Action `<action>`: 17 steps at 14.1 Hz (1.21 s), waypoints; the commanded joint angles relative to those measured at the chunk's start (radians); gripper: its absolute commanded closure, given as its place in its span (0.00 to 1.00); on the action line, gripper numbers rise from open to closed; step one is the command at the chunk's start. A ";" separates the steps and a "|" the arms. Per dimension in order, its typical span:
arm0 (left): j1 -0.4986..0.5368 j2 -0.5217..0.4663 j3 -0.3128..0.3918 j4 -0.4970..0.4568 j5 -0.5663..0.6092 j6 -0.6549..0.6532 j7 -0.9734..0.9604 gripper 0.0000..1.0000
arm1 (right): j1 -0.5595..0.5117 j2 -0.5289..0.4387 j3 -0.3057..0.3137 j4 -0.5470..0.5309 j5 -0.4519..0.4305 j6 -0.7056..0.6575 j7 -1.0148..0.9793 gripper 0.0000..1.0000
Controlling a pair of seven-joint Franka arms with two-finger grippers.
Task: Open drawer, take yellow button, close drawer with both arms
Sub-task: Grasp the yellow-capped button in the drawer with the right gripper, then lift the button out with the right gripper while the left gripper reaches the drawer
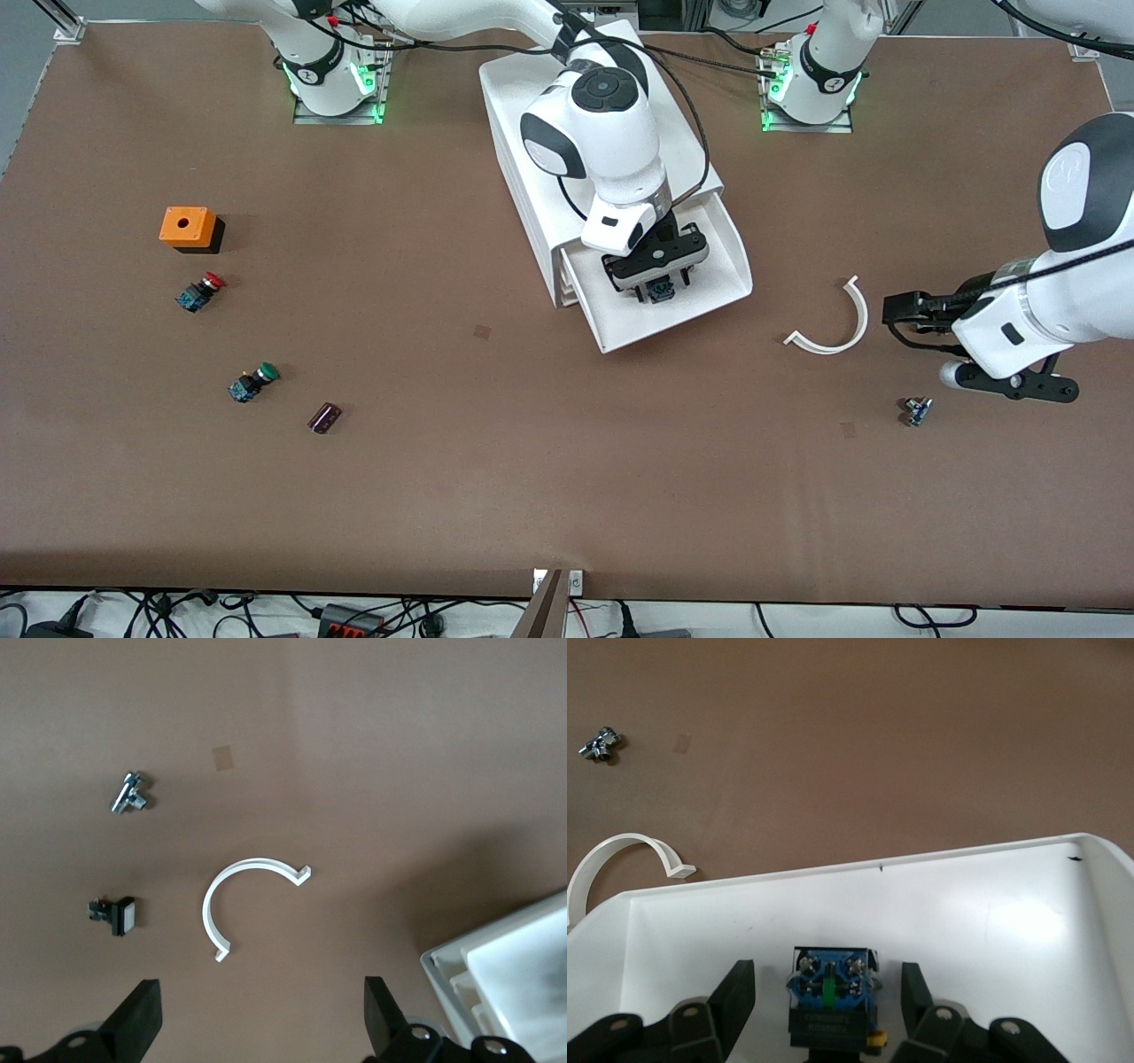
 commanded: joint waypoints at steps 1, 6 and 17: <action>0.000 0.009 -0.001 0.012 0.011 0.020 -0.064 0.00 | 0.012 0.023 -0.002 0.040 -0.018 0.002 0.010 0.35; -0.006 0.009 -0.006 0.009 0.009 0.020 -0.067 0.00 | 0.012 0.022 -0.005 0.040 -0.017 0.002 0.005 0.87; -0.012 0.002 -0.014 0.018 -0.052 0.018 -0.094 0.00 | -0.022 -0.042 -0.031 0.106 -0.017 -0.035 0.010 1.00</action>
